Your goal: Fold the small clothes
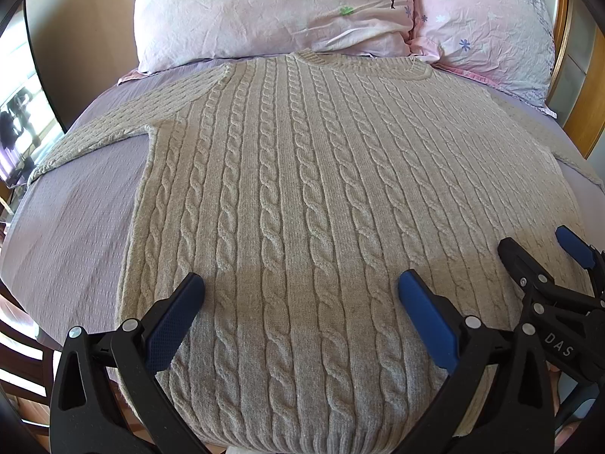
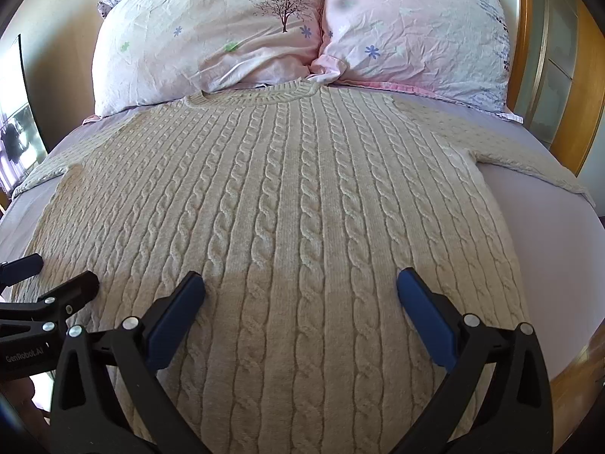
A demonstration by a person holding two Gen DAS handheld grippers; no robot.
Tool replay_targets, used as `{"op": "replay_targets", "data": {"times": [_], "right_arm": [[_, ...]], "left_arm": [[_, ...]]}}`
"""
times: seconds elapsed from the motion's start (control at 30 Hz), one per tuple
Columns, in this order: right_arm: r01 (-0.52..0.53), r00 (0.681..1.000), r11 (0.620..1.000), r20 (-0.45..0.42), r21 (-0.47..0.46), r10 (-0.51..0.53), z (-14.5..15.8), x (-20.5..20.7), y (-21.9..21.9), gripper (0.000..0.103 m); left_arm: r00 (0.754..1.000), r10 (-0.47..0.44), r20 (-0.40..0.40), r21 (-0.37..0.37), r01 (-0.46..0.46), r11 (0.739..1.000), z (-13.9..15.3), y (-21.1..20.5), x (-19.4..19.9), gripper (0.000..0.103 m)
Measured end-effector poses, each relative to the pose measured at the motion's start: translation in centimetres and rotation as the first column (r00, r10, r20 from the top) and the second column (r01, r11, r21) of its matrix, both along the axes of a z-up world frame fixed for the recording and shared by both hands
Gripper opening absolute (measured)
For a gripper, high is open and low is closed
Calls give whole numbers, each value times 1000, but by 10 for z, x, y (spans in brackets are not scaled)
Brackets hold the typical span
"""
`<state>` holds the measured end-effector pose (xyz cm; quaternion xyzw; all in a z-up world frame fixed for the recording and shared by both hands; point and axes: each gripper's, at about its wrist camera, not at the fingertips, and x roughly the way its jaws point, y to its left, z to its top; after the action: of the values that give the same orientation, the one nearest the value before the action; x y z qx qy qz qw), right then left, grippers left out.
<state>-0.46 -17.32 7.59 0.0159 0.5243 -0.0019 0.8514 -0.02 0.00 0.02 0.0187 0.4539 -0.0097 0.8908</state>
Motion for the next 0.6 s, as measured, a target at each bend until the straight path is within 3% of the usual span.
{"op": "replay_targets", "data": {"times": [0.6], "right_arm": [[3, 1000, 1000, -1, 0, -3, 0, 0, 0, 101]], "left_arm": [[1000, 0, 2, 0, 0, 1000, 0, 0, 0, 102]]}}
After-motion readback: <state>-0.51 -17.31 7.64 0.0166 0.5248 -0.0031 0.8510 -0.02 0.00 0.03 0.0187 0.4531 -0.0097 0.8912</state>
